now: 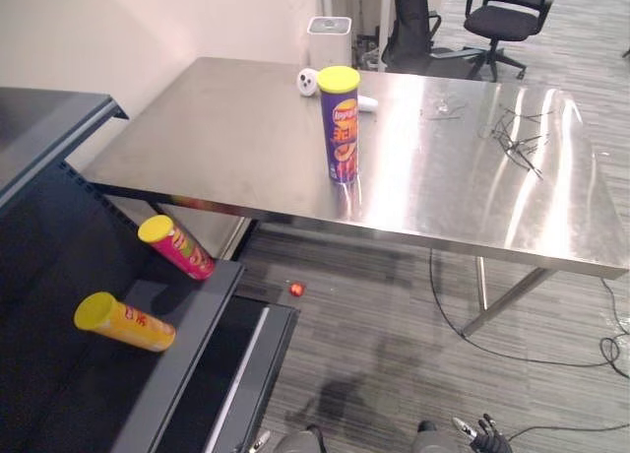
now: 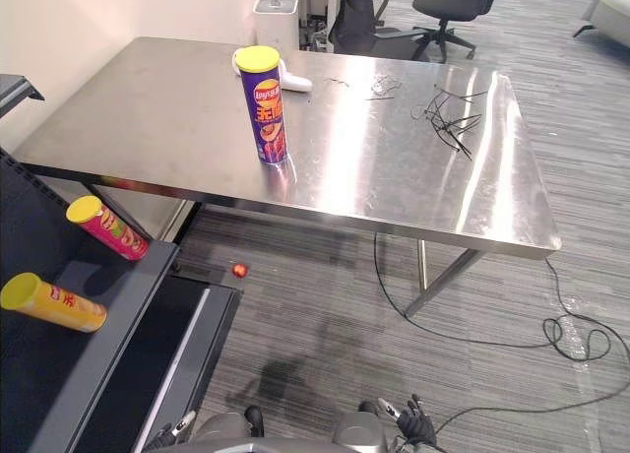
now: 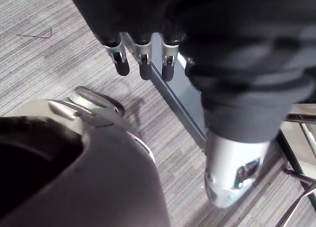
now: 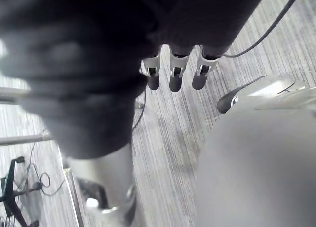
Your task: Put the gum and the chips on the shelf.
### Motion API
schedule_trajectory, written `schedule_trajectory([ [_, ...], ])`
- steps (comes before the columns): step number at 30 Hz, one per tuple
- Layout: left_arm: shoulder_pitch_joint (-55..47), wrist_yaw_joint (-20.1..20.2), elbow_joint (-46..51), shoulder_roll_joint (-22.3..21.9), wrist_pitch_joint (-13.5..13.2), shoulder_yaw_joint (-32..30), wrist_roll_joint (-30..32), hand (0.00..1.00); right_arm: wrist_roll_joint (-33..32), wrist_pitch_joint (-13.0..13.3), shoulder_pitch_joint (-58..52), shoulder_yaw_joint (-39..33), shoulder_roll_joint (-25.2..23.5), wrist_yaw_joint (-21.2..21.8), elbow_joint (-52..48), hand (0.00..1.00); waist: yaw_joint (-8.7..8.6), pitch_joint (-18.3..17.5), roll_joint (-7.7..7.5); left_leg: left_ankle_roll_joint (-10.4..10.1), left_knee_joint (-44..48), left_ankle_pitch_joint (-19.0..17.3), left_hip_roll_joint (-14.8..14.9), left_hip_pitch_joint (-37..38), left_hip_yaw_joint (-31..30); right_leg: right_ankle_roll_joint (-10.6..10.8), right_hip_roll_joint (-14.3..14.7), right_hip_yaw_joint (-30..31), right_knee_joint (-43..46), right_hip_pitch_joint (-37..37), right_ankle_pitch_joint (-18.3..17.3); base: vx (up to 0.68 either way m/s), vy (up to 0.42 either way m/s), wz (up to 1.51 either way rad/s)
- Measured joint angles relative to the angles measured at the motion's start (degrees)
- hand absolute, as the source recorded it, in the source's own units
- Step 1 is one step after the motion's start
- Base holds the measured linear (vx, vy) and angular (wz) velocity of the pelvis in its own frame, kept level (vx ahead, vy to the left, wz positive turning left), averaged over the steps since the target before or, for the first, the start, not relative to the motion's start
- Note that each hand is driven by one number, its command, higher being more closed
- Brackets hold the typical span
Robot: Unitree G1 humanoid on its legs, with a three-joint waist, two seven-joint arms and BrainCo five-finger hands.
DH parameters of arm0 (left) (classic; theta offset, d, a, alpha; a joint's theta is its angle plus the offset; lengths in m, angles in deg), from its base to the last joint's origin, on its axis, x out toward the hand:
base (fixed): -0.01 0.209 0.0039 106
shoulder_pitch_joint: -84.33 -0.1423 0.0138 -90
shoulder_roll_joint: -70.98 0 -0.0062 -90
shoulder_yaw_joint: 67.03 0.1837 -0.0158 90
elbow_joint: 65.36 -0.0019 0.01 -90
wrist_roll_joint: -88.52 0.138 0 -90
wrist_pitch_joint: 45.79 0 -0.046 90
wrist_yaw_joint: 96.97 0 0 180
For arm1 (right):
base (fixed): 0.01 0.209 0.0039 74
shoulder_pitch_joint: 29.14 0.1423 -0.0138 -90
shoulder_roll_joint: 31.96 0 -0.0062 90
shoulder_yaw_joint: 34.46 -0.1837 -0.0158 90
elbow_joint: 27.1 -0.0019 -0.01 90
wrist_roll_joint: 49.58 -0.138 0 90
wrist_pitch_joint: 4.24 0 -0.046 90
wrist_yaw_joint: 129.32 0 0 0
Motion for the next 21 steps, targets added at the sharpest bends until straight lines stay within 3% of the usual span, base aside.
schedule_trajectory([
  [3,-0.51,1.00,-0.10,-0.41,-0.51,-0.16,-0.14,0.00,-0.21,2.17,0.98,-0.22,-0.26,-1.89,-0.19,0.00,0.50,0.03,0.79,0.62,-3.51,0.35,0.95,2.44,5.91,-2.95,0.21,-9.69,-1.48,-1.45,5.92,-0.02,0.126,-0.86],
  [5,-0.87,1.51,0.21,-0.01,-1.23,-0.21,-0.16,0.00,-0.19,2.96,1.44,-0.23,-0.71,-2.42,-0.22,0.00,1.03,-0.18,0.00,1.02,-4.39,0.59,0.38,2.59,8.95,-3.37,-0.58,-15.65,-2.46,-2.46,6.22,-0.04,0.066,-0.74],
  [13,-1.29,1.28,2.77,-0.28,-0.88,-0.06,-0.18,0.00,-3.94,4.64,3.56,-0.34,-0.93,-6.50,-1.96,0.00,2.07,0.19,-0.32,0.52,-7.71,3.77,0.31,1.92,6.84,-3.00,0.53,-20.06,-5.88,-2.26,6.35,-0.04,-0.057,0.03],
  [15,-1.45,1.21,4.25,-0.27,-0.62,-0.21,-0.13,0.00,-6.53,4.77,3.73,-1.15,-0.92,-7.66,-5.55,0.00,3.32,0.17,-0.58,0.26,-9.01,4.80,0.54,2.09,6.39,-3.08,1.05,-20.56,-6.91,-2.01,6.32,-0.06,-0.052,0.08],
  [21,-3.39,1.37,7.78,-0.24,-0.40,-1.36,0.21,0.00,-8.94,5.41,4.48,-7.64,-0.96,-13.09,-23.51,0.00,3.79,-0.08,-2.26,0.06,-10.57,6.04,0.64,2.08,5.16,-2.75,1.35,-21.48,-8.75,-1.09,7.19,-0.02,-0.018,0.09],
])
